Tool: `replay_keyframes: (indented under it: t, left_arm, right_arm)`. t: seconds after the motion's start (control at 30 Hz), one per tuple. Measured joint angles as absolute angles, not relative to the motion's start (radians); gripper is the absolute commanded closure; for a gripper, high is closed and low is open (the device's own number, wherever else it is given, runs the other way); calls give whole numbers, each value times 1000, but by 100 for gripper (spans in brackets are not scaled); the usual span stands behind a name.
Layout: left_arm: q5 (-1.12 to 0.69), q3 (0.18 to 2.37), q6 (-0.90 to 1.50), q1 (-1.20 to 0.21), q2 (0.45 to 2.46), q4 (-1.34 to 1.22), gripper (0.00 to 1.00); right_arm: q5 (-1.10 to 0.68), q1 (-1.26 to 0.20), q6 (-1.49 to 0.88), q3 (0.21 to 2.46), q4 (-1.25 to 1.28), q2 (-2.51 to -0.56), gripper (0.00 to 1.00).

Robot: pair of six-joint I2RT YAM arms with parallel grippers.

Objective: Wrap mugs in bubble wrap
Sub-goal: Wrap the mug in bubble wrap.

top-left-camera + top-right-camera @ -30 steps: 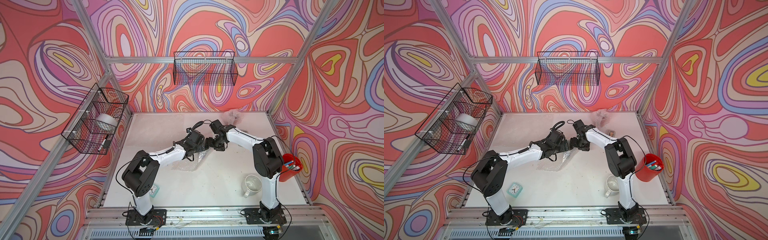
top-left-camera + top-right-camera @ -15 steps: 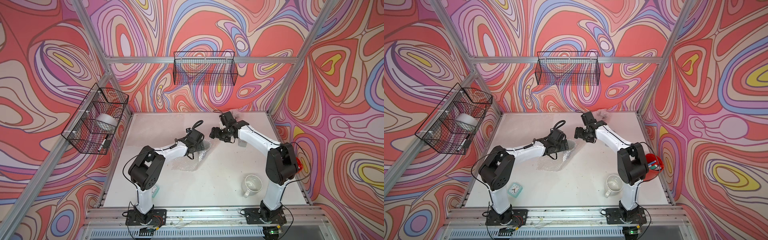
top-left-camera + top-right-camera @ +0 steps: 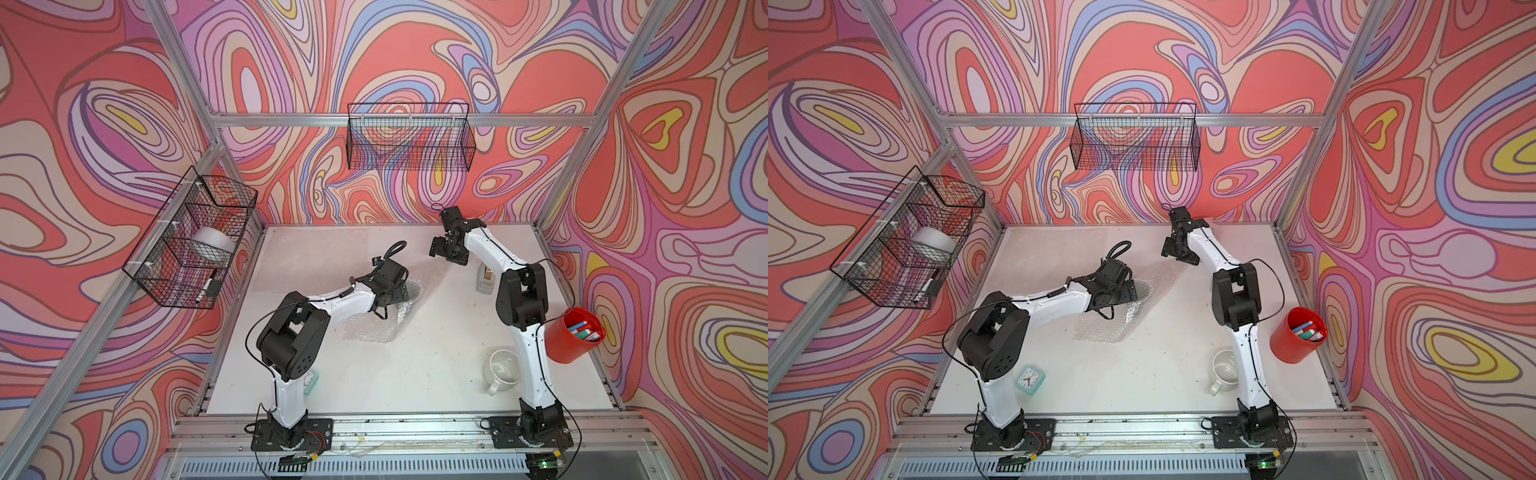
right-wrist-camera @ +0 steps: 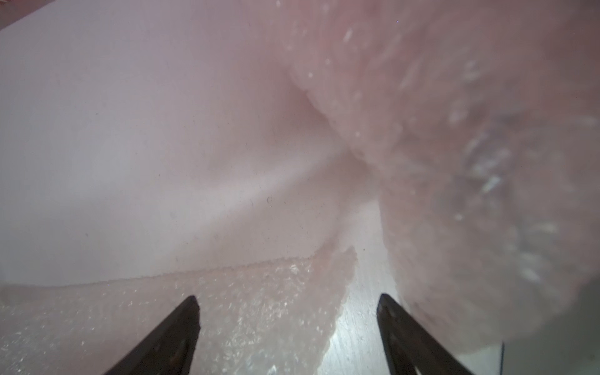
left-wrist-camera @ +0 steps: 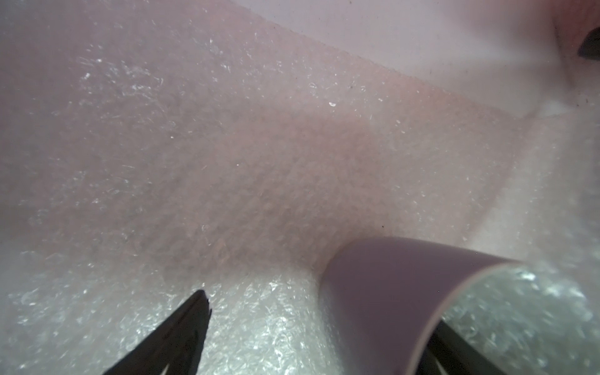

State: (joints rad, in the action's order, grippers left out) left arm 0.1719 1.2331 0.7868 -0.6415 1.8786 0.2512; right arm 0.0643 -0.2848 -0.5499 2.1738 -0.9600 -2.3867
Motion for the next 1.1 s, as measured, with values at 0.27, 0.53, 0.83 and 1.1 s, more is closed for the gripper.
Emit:
replay_keyframes:
  t: [0.27, 0.53, 0.83, 1.1]
  left_arm:
    - [167, 1251, 786, -641, 1882, 266, 6]
    - [159, 1325, 786, -641, 1947, 322, 3]
    - [153, 1341, 790, -638, 1954, 360, 3]
    - [133, 1347, 797, -624, 1961, 372, 3]
  right_arm:
    - [101, -287, -564, 2216, -1020, -2423, 33]
    - [81, -287, -553, 2229, -1016, -2426, 59]
    - [64, -287, -541, 2236, -998, -2425, 91]
    - [-2, -287, -528, 2042, -874, -2314, 100]
